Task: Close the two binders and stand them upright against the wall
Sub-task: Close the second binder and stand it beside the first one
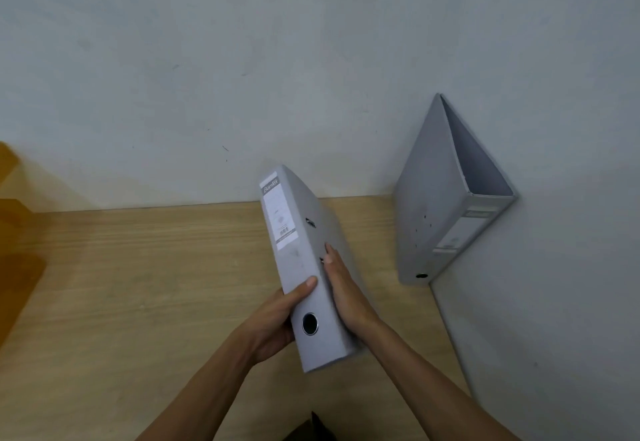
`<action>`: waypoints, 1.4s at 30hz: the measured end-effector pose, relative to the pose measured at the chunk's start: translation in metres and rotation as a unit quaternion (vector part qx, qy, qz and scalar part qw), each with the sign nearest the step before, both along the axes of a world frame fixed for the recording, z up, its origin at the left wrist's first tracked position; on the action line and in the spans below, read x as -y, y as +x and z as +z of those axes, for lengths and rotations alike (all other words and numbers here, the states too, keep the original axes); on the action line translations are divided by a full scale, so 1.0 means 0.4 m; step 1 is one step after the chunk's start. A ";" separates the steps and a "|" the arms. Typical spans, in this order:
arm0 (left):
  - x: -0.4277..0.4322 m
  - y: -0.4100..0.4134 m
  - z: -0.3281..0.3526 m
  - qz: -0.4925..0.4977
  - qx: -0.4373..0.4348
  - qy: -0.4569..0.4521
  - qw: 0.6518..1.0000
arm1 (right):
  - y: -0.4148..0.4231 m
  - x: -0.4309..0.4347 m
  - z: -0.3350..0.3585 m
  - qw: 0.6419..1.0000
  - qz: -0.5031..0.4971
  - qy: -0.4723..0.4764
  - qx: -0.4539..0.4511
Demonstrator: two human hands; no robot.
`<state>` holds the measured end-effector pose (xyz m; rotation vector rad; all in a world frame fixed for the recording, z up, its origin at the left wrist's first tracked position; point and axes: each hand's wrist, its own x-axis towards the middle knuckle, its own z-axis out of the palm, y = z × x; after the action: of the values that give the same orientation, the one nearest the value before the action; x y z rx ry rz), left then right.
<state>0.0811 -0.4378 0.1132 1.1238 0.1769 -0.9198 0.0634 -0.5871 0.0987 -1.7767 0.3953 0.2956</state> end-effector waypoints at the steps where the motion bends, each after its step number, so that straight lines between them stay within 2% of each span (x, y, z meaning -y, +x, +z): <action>1: 0.008 -0.001 0.008 -0.005 0.017 0.002 1.000 | -0.001 0.004 0.018 1.000 0.005 0.007 0.011; 9: 0.064 0.002 0.070 -0.020 0.208 0.031 0.977 | -0.006 0.071 0.167 0.987 0.001 0.027 0.160; 15: 0.125 0.027 0.065 -0.028 0.307 0.102 0.946 | -0.013 0.145 0.196 0.982 -0.017 0.024 0.184; 19: 0.159 0.024 0.031 -0.051 0.314 0.114 0.941 | -0.062 0.161 0.156 0.983 -0.058 0.013 0.172; 25: 0.213 -0.015 -0.033 -0.072 0.314 0.167 0.932 | -0.149 0.216 0.088 0.988 -0.070 0.015 0.138; 35: 0.319 0.016 -0.017 -0.172 0.341 0.149 0.912 | -0.209 0.351 0.100 0.984 -0.134 -0.026 0.118; 42: 0.401 0.038 -0.027 -0.178 0.348 0.166 0.905 | -0.209 0.403 0.105 0.968 -0.194 -0.087 0.137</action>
<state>0.0963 -0.5984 0.1026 1.7780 -0.4933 -0.7623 -0.0203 -0.7482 0.1408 -1.8325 0.5698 -0.2670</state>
